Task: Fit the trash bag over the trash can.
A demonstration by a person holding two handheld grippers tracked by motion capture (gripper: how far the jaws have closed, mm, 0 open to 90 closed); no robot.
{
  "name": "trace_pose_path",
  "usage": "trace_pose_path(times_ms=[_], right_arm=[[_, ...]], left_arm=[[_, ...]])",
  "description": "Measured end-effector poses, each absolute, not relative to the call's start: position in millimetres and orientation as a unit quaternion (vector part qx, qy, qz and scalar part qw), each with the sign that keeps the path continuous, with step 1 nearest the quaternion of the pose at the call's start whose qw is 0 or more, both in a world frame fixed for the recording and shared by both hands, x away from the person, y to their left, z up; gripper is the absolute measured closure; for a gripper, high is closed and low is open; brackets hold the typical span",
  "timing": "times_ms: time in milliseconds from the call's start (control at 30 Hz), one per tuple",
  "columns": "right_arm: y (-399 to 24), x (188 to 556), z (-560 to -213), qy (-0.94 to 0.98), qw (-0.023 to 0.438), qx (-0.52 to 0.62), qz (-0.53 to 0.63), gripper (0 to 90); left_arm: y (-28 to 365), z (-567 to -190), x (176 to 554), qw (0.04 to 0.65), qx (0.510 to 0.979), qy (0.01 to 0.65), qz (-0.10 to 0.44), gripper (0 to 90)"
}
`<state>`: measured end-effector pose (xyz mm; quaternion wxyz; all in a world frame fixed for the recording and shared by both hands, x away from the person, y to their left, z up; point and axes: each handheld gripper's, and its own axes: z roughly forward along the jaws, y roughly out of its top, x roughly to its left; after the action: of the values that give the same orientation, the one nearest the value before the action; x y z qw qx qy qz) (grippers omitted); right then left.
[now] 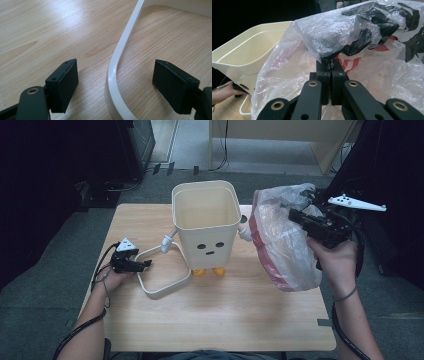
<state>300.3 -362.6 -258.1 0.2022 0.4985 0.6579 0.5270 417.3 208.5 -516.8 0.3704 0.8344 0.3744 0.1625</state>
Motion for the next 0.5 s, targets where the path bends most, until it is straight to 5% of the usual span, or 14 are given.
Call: trace_pose_path(times_ms=[500], right_arm=[[-347.8,303.3,-229.9,0.665,0.205,0.474,0.54,88.9]], left_arm=[[208.3,-516.6,417.1,0.369,0.835,0.375,0.163,20.9]])
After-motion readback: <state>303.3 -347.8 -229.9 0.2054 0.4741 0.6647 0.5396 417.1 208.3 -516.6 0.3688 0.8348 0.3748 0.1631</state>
